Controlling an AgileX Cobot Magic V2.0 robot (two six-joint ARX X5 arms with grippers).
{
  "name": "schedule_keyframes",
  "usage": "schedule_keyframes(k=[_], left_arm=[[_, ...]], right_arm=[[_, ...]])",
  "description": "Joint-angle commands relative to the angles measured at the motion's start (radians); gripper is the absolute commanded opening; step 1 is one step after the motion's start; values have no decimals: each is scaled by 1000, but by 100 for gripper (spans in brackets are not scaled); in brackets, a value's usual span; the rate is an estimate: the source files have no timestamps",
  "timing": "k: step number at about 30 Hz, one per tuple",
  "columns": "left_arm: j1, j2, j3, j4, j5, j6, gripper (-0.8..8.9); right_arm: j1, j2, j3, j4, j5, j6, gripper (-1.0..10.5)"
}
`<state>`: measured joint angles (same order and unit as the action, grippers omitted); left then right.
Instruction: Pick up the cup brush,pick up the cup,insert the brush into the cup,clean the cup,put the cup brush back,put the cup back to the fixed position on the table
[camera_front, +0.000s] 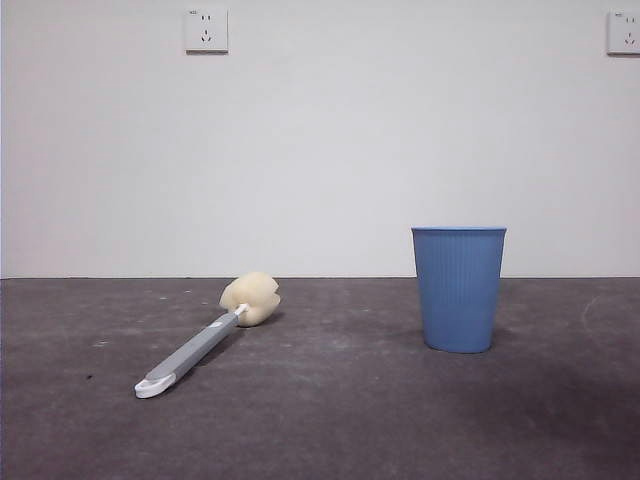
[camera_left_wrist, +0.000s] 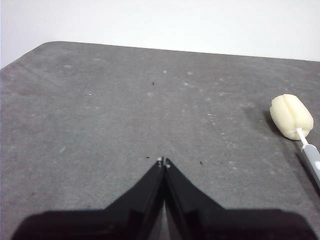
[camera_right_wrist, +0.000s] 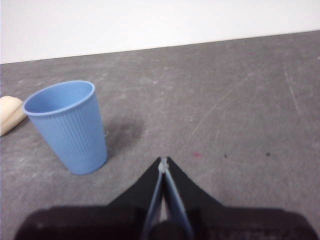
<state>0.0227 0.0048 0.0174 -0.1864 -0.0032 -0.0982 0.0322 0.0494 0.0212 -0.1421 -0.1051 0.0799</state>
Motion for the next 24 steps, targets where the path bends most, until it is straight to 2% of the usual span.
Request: schedule_keyframes(k=[1, 24], left_arm=[[3, -3, -14, 4, 6, -4, -3], [3, -3, -14, 5, 6, -4, -3]], right_arm=[[-2, -25, -15, -38, 0, 25, 1], [-1, -43, -15, -34, 4, 27, 1]])
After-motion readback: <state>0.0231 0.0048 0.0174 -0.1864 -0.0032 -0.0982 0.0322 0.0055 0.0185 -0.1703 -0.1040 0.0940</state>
